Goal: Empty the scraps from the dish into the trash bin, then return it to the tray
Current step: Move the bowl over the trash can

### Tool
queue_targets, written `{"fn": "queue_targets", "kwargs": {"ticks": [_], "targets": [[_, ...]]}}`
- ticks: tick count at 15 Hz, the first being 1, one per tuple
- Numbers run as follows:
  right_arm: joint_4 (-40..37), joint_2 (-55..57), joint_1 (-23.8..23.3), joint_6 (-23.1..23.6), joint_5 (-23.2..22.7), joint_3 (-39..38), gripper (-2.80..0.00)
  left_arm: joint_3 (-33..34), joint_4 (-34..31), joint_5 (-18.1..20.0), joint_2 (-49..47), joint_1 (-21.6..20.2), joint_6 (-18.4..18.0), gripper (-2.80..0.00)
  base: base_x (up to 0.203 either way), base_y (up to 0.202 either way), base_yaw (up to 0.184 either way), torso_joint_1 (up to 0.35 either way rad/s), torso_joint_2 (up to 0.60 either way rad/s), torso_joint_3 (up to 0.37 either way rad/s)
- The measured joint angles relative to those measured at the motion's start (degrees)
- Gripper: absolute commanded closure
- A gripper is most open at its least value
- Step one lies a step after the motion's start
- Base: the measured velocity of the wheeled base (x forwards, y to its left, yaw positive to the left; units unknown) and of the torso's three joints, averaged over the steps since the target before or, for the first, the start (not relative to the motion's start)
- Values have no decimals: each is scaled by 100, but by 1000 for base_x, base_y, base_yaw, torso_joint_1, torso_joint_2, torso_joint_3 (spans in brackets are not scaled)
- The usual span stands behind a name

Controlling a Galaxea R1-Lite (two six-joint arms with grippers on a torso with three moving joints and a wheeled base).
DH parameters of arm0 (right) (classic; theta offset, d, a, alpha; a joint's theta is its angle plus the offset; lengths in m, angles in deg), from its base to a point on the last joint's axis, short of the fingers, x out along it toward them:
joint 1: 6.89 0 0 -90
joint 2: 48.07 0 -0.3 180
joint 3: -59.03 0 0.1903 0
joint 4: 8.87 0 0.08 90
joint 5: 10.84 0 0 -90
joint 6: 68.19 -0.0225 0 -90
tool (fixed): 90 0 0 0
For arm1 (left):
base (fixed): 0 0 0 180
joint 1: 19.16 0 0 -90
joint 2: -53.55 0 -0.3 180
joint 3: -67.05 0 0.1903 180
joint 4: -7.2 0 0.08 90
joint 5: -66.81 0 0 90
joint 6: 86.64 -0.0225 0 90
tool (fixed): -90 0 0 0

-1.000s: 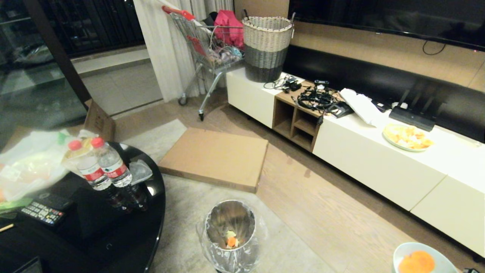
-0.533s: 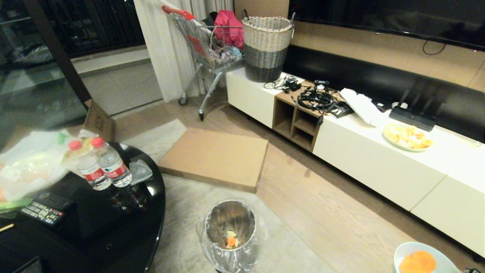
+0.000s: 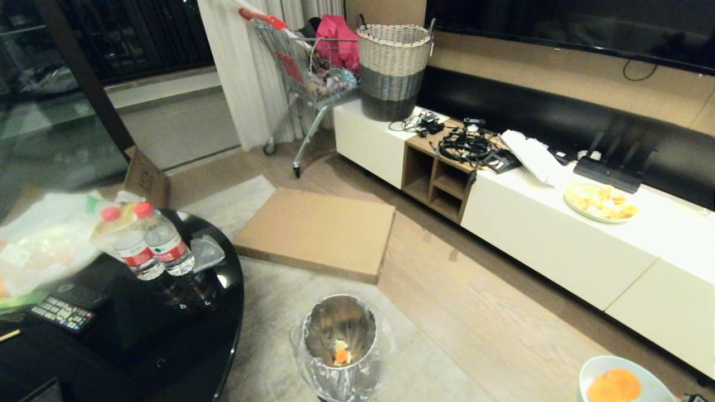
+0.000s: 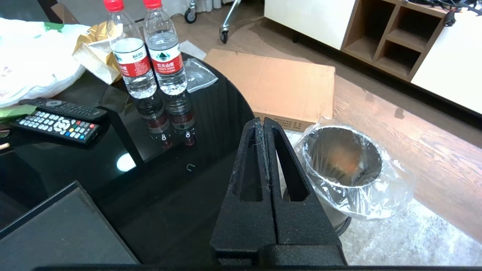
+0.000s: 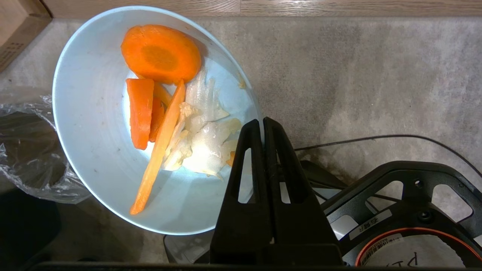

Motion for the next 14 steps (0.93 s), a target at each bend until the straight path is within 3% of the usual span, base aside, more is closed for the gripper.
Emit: {"fn": "queue_targets", "kwargs": {"ticks": [14], "targets": [[78,129,0,10,0,-7,0,0,-7,7,0,0,-4,0,0,0,0,1,2,-187]]}}
